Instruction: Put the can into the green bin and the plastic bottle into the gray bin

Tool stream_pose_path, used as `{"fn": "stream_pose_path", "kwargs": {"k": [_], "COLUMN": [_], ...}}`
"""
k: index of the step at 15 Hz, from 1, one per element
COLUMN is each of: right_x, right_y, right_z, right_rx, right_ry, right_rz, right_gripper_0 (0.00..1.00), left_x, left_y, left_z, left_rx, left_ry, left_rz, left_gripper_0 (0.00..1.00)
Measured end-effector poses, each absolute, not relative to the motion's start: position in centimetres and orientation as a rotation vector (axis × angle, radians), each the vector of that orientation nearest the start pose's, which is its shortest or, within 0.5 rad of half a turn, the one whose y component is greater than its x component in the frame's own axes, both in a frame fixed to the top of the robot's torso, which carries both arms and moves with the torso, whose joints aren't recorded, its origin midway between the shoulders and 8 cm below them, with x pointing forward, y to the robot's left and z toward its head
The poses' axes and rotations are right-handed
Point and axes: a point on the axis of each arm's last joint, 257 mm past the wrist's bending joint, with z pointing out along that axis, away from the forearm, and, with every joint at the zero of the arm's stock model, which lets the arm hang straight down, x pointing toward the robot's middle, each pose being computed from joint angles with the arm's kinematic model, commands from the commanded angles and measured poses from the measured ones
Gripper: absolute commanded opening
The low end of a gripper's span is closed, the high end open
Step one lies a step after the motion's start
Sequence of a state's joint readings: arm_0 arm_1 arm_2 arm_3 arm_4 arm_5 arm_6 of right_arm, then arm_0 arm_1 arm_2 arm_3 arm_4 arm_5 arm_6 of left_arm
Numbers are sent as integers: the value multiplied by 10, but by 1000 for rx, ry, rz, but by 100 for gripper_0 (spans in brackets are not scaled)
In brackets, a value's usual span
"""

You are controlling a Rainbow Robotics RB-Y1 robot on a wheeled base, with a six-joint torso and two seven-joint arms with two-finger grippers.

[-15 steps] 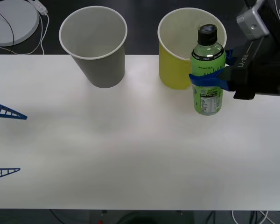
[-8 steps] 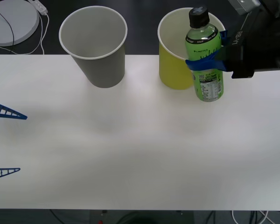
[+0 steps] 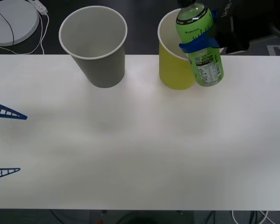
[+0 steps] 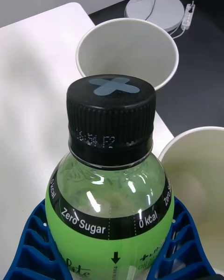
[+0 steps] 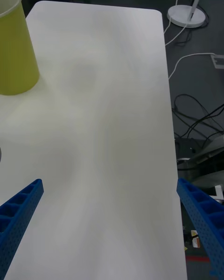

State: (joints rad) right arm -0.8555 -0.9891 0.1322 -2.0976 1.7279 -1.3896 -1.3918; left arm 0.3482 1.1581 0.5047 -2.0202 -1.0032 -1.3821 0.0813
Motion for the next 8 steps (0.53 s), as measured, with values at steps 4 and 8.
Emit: {"fn": "stream_pose_path", "kwargs": {"k": [4,8], "right_x": [453,471], "right_y": [-81,-57], "right_z": [56,63], "right_rx": [-1291,-1269], "right_ry": [1818,1850], "right_rz": [239,231], "right_gripper_0": [0,0], "left_x": [284,284], "left_y": [278,278], "left_z": [-97,-97], "left_rx": [1634,1634], "left_ry": [1494,1494], "left_rz": [-455,-455], "left_gripper_0": [100,100]}}
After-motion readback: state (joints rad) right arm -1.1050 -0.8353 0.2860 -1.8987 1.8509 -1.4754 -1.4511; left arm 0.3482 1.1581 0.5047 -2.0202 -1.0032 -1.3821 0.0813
